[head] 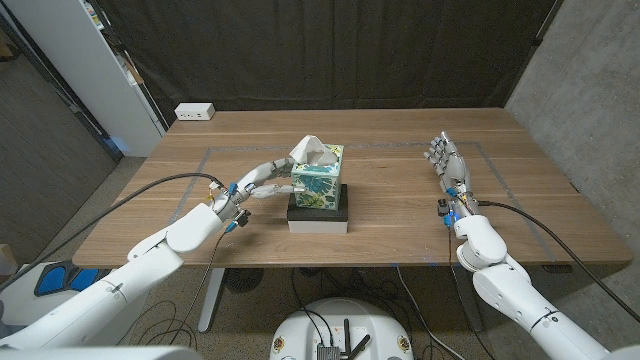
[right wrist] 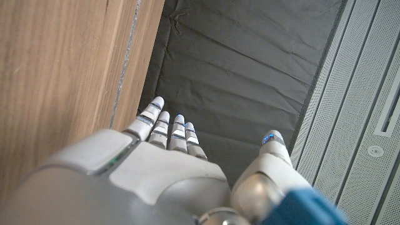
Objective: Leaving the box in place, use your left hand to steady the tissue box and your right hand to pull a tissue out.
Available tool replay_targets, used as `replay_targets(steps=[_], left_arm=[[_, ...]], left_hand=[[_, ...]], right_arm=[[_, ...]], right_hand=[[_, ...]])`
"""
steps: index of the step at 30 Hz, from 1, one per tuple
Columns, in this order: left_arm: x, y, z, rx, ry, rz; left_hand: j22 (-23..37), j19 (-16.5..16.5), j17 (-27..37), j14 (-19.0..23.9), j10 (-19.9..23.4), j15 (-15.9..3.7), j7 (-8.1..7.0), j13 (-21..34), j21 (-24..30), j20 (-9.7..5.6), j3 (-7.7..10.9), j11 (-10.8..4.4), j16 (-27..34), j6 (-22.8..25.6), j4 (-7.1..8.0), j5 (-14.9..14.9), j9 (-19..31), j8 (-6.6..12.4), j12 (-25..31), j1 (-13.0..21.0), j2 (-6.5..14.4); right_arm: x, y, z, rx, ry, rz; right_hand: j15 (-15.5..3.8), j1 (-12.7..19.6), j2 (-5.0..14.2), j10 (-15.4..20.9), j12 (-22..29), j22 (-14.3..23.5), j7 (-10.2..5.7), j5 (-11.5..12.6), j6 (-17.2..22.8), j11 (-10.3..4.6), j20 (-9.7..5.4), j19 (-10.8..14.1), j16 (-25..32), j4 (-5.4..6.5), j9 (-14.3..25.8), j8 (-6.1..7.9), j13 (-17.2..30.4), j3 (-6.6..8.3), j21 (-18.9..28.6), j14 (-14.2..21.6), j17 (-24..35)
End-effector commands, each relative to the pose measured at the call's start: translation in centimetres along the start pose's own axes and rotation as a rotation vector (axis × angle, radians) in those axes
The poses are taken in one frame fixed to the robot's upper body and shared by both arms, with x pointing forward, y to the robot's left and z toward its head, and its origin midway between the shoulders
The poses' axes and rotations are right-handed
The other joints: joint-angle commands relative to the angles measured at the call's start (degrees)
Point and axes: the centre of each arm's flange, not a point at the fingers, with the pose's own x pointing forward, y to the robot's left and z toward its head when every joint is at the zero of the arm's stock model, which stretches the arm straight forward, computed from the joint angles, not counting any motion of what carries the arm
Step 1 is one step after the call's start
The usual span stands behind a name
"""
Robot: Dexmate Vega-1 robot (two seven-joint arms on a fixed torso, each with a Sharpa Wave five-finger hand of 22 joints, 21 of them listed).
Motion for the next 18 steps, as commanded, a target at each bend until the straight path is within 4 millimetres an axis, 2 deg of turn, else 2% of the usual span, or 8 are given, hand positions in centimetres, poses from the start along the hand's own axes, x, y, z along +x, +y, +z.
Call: replay_targets(steps=[1,6,9,18], left_arm=[[0.2,-0.3,-0.1,-0.026,0.005,-0.001],[-0.7,-0.3,0.2,-0.033,0.0,0.047],[-1.0,-0.1,0.7,-0.035,-0.01,0.081],[-1.3,0.4,1.5,-0.037,0.001,0.163]], left_hand=[[0.2,1.0,0.1,1.2,1.2,-0.39,0.02,0.2,0.5,-0.2,0.7,-0.06,0.4,1.5,0.11,0.5,0.4,0.58,0.4,1.6,0.7],[0.2,1.8,0.1,2.2,2.3,-0.41,-0.01,0.3,0.6,0.02,1.19,-0.38,0.5,2.5,0.12,0.7,0.5,0.67,0.7,2.7,1.6],[0.3,2.8,0.1,3.7,3.6,-1.1,-0.05,0.5,0.9,-0.21,1.56,-0.69,0.8,3.4,0.01,0.8,0.5,0.74,1.0,3.9,2.2],[0.4,5.5,0.3,7.0,6.9,-1.93,-0.22,0.8,1.6,-0.72,2.1,-1.74,1.5,6.7,-0.09,1.1,0.6,1.42,1.8,6.3,3.3]], right_arm=[[-0.5,-0.4,-0.2,0.013,-0.01,-0.02],[-0.2,-0.2,-0.4,0.009,-0.006,-0.013],[0.0,-0.1,-0.3,0.01,-0.011,-0.005],[0.2,-0.3,0.0,-0.003,-0.017,0.001]], right_hand=[[0.51,0.6,-0.01,0.5,0.3,0.4,0.68,0.3,0.0,0.0,0.33,0.2,0.3,-0.32,0.1,-0.12,0.3,0.0,0.0,0.3,0.1],[0.46,0.6,-0.01,0.5,0.3,0.4,0.72,0.3,0.0,-0.05,0.29,0.2,0.3,-0.31,0.1,-0.12,0.3,0.0,0.0,0.3,0.1],[0.46,0.6,-0.01,0.5,0.3,0.4,0.69,0.3,0.0,-0.02,0.34,0.2,0.4,-0.31,0.1,-0.12,0.3,0.0,0.0,0.3,0.1],[0.51,0.6,0.01,0.5,0.2,0.4,0.69,0.3,0.1,-0.01,0.31,0.2,0.4,-0.3,0.1,-0.1,0.3,0.01,0.0,0.3,0.0]])
